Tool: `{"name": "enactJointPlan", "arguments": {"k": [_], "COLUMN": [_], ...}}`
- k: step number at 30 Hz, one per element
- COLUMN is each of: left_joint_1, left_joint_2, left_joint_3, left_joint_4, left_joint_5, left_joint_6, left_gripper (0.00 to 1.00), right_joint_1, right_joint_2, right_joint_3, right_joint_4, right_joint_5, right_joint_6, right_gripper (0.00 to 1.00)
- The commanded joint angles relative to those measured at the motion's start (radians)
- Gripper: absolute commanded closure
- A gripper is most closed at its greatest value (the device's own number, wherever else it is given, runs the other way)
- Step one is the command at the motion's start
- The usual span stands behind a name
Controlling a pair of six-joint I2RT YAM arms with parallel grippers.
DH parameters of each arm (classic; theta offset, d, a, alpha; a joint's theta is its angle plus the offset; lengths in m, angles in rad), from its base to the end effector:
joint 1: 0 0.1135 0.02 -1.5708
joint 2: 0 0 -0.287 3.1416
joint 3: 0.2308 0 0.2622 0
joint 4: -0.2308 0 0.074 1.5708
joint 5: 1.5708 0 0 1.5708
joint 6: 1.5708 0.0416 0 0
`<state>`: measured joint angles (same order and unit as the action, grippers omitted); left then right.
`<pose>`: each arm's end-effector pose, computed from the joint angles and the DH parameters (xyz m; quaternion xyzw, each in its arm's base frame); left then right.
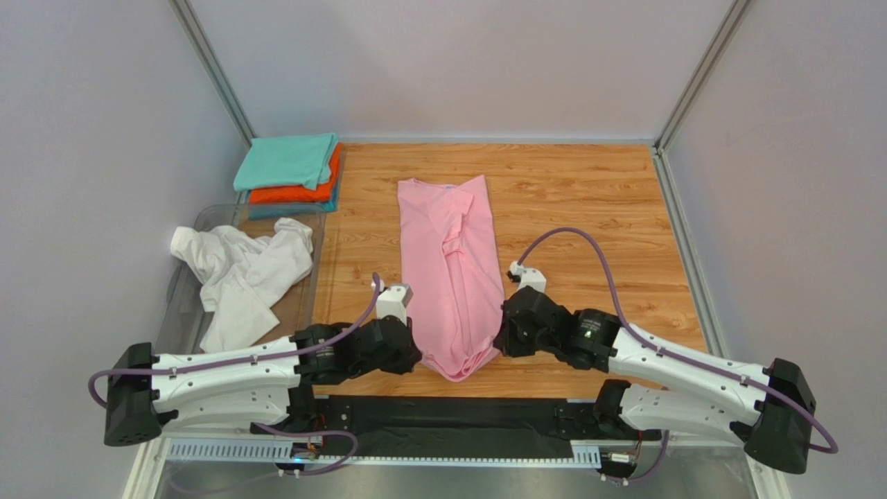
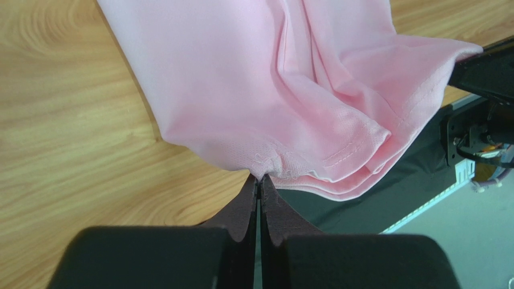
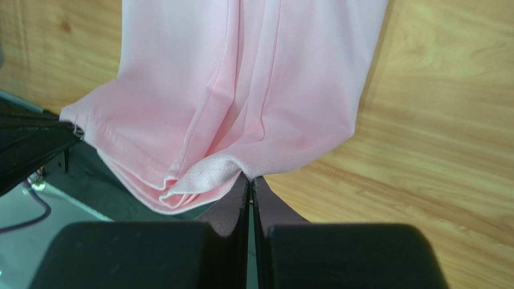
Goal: Fold and stack the t-shirts
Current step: Fold the tshirt
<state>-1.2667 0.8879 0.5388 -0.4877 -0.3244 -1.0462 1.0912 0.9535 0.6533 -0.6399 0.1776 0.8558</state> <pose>0.0651 -0.1632 0.2210 0.0438 0.9219 -0.2635 0.2805 0.0911 0.1592 0.2365 -0.0839 0.9436 0.2080 0.2435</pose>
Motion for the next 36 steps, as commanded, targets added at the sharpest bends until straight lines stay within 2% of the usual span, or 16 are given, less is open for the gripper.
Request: {"name": "enactJointPlan", "arguments": {"k": [1,4,16,21,28,36], "left_joint_1": [0.055,0.128,0.345,0.418,0.523,0.612], "left_joint_2": [0.031,0.068,0.198,0.262,0.347,0.448], "left_joint_3": [0.082,0.125,0.283,0.339,0.371,0.424], "left_joint_4": [-0.005,-0.002,0.023,0.043,0.122,0.178], "left_joint_5": [-0.038,-0.018,-0.027,-0.025,0.045,0.099], "left_joint_6": [0.112,0.162,0.367,0.417,0.46,0.515], "left_gripper": [1.0,1.0,1.0,1.0,1.0,1.0], "right_joint_1": [-0.079,-0.172,-0.39,-0.442,-0.531,-0.567], "right_joint_2": [0.025,0.047,0.223,0.338,0.468,0.57], "right_joint_3": [0.071,0.107,0.25,0.334,0.416,0.483], "right_joint_4": [0.043,0.074,0.174,0.192,0.227,0.241], "right_joint_5": [0.03,-0.004,-0.141,-0.194,-0.272,-0.299], "right_joint_6": [-0.116,-0.162,-0.299,-0.339,-0.356,-0.388], "right_gripper": [1.0,1.0,1.0,1.0,1.0,1.0]}}
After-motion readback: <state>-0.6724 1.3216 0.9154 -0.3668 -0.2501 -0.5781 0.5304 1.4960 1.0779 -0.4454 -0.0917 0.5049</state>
